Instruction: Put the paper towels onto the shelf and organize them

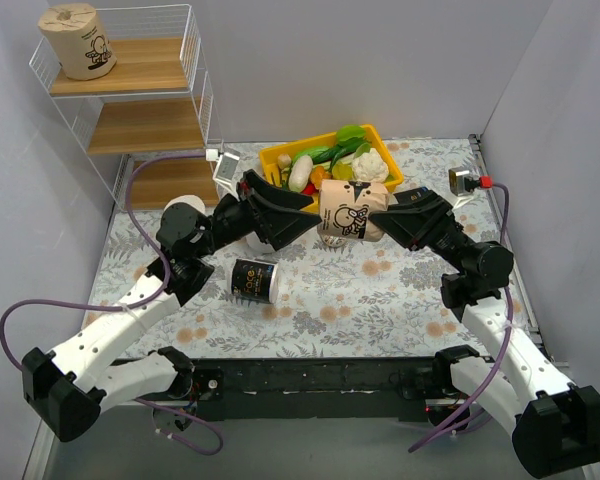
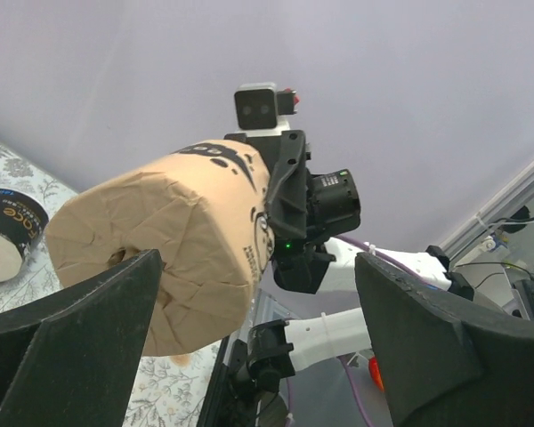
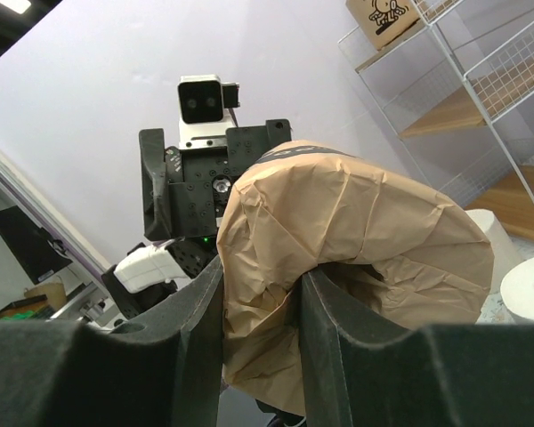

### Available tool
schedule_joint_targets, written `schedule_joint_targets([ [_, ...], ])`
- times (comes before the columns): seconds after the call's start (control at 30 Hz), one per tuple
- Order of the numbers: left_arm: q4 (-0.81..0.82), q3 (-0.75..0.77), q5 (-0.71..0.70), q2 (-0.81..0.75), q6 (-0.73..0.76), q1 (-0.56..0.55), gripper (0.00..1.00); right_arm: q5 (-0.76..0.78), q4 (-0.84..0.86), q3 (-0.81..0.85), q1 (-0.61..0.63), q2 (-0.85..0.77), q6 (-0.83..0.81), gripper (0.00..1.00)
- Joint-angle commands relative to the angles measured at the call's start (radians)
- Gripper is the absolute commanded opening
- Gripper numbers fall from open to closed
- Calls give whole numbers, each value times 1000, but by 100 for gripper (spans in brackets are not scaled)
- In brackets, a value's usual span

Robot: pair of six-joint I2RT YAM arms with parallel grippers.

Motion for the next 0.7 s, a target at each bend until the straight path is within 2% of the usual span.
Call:
schedule_joint_targets([
  [0.0, 24, -13, -5, -32, -14, -6, 89, 16, 59, -8, 7, -22, 32, 31],
  [0.3, 42, -39, 0, -13, -40, -45, 87, 25, 123, -23, 9, -4, 71, 31],
  [0.67, -11, -38, -46, -16, 3, -60, 91, 23, 90, -23, 14, -12, 51, 31],
])
